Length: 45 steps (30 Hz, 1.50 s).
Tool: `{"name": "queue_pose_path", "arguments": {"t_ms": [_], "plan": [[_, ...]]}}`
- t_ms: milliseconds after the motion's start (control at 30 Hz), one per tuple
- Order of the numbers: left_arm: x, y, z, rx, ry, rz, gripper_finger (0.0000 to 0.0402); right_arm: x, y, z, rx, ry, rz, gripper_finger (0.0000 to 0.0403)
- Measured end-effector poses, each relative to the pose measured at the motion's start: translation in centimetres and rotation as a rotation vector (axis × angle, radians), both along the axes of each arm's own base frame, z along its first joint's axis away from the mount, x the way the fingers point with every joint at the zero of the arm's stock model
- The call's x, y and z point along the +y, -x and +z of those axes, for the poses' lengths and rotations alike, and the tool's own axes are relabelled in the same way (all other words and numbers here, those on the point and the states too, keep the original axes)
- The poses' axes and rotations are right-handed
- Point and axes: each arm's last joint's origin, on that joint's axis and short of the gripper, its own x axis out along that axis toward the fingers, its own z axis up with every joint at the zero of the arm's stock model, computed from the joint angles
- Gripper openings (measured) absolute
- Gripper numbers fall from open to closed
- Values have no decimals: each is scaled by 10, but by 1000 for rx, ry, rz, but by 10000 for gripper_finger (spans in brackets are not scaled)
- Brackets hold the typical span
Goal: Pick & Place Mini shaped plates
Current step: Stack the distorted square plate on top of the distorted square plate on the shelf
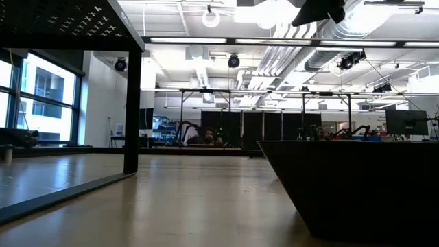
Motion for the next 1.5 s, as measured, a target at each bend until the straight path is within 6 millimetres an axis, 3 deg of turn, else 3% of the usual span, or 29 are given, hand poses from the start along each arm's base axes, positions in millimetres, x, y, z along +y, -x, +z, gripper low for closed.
{"name": "queue_pose_path", "arguments": {"t_ms": [233, 400, 600, 967, 1267, 1500], "plan": [[-76, 50, -13, 203, 72, -169, 0, 0, -11, -7, 46, -2, 45, 4], [-104, 81, -17, 253, 85, -183, 0, -1, -18, -12, 70, 1, 56, 8], [-119, 97, -25, 274, -1, -224, 0, -1, -20, -12, 62, -10, 53, 4], [-136, 89, -42, 356, -60, -231, 0, -2, -20, -12, 41, -22, 38, 2], [-153, 97, -50, 382, -69, -251, 0, -1, -20, -12, 41, -22, 37, 2], [-159, 93, -57, 391, -94, -234, 0, -2, -21, -11, 40, -21, 37, 2]]}}
